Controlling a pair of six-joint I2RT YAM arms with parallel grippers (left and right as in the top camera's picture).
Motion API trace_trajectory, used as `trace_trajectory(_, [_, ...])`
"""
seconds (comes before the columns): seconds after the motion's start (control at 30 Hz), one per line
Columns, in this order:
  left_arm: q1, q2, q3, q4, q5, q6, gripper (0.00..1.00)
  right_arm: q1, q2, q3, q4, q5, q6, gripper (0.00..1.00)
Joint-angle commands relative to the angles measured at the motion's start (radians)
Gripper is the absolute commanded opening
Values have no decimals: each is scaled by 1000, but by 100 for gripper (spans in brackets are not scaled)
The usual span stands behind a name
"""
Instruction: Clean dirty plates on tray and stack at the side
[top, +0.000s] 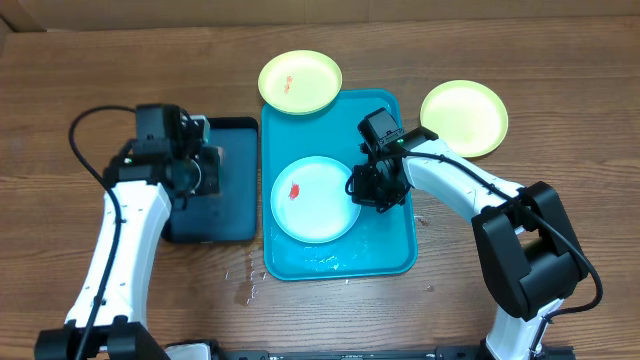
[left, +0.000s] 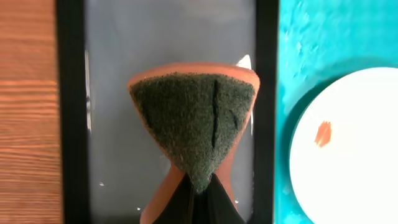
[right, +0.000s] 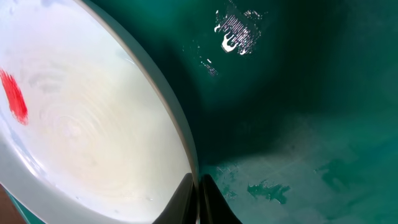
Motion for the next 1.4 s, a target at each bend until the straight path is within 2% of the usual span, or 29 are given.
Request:
trace_trajectory(0.0, [-3, -10, 89, -30, -14, -14, 4, 6, 3, -7, -2, 17, -7, 4])
trace_trajectory(0.07, [-3, -10, 122, -49, -11, -14, 4, 1, 3, -7, 0, 16, -6, 5])
trace_trajectory(0.1, [-5, -11, 133, -55, 1, -14, 4, 0, 3, -7, 0, 16, -6, 9])
trace_trajectory(0.17, [-15, -10, 143, -57, 38, -14, 4, 0, 3, -7, -6, 16, -6, 27])
trace_trajectory(0.3, [-67, -10, 142, -57, 58, -14, 4, 10, 3, -7, -32, 16, -5, 32])
trace_trajectory(0.4, [-125, -9, 142, -55, 58, -14, 4, 26, 3, -11, -33, 16, -5, 26])
trace_trajectory(0.5, [-190, -3, 141, -56, 58, -37, 4, 45, 3, -12, -33, 16, -5, 10])
trace_trajectory(0.57, [-229, 10, 141, -59, 58, -61, 4, 52, 3, -12, -30, 17, -5, 7])
trace_trajectory(0.97, [-355, 219, 141, -55, 61, -104, 4, 50, 3, -12, -26, 43, -5, 6])
trace_trajectory(1.37, [-372, 372, 141, -38, 53, -90, 4, 50, 3, -12, -14, 43, -5, 6])
